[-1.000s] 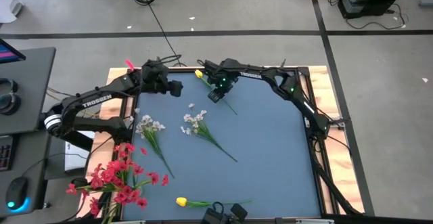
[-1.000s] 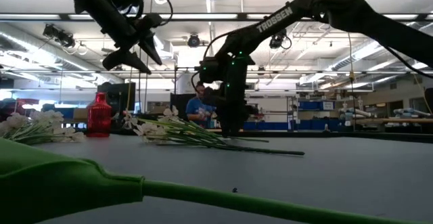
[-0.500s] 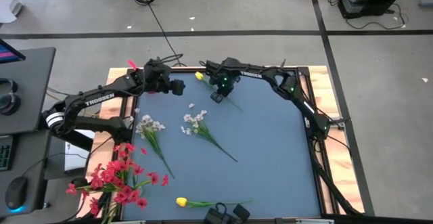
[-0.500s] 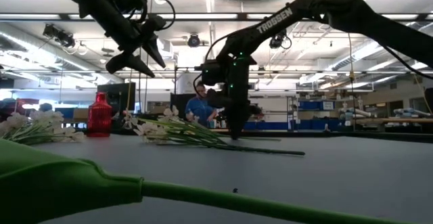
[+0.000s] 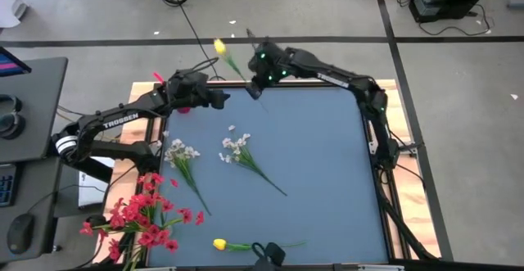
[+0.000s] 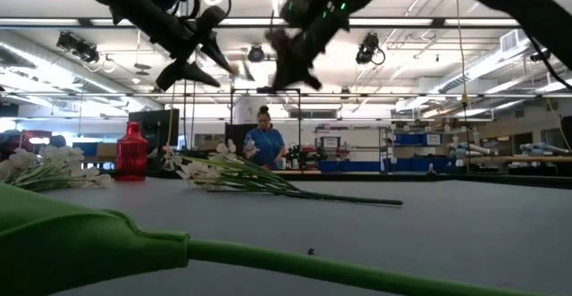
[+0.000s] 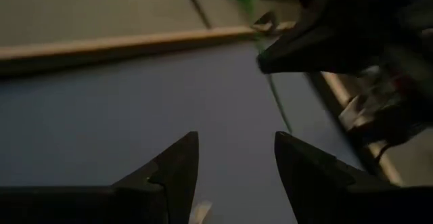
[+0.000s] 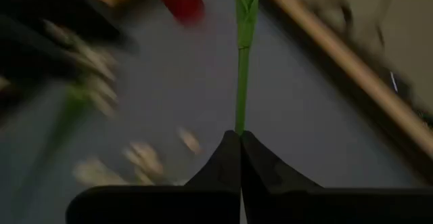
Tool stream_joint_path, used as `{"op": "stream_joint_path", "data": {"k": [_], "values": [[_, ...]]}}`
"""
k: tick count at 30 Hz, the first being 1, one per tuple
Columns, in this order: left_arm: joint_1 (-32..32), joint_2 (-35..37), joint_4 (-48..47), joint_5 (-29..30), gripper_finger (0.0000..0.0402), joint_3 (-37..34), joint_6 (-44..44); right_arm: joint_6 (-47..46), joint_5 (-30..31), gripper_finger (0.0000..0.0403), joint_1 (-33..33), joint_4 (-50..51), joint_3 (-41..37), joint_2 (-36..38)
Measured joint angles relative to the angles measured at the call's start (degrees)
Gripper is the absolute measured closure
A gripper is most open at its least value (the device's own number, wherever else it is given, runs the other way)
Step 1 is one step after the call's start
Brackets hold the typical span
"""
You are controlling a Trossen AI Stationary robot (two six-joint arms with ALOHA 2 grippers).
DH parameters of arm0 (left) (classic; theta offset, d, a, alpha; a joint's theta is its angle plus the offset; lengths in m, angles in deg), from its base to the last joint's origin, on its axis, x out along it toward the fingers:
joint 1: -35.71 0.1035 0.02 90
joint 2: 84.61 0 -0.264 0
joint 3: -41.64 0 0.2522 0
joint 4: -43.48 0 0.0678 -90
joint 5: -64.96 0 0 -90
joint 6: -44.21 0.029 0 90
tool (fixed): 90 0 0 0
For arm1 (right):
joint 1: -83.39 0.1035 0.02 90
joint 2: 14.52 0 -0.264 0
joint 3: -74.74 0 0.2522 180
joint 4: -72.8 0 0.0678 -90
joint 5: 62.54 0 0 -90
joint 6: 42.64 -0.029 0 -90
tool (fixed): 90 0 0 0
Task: Sort flowers into vase by color
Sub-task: Put the top yellow flower into the pink vase
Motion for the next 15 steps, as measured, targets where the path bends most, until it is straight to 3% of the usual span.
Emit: {"op": "stream_joint_path", "data": {"k": [8,15], "values": [[0.8,0.5,16.9,0.2,0.0202,0.0,5.4,4.5,-7.5,0.0402,1.3,-12.4,0.0,5.8],[0.8,0.6,31.2,-2.5,0.0202,0.0,10.2,5.0,-12.1,0.0402,1.5,-13.7,0.1,6.3]]}}
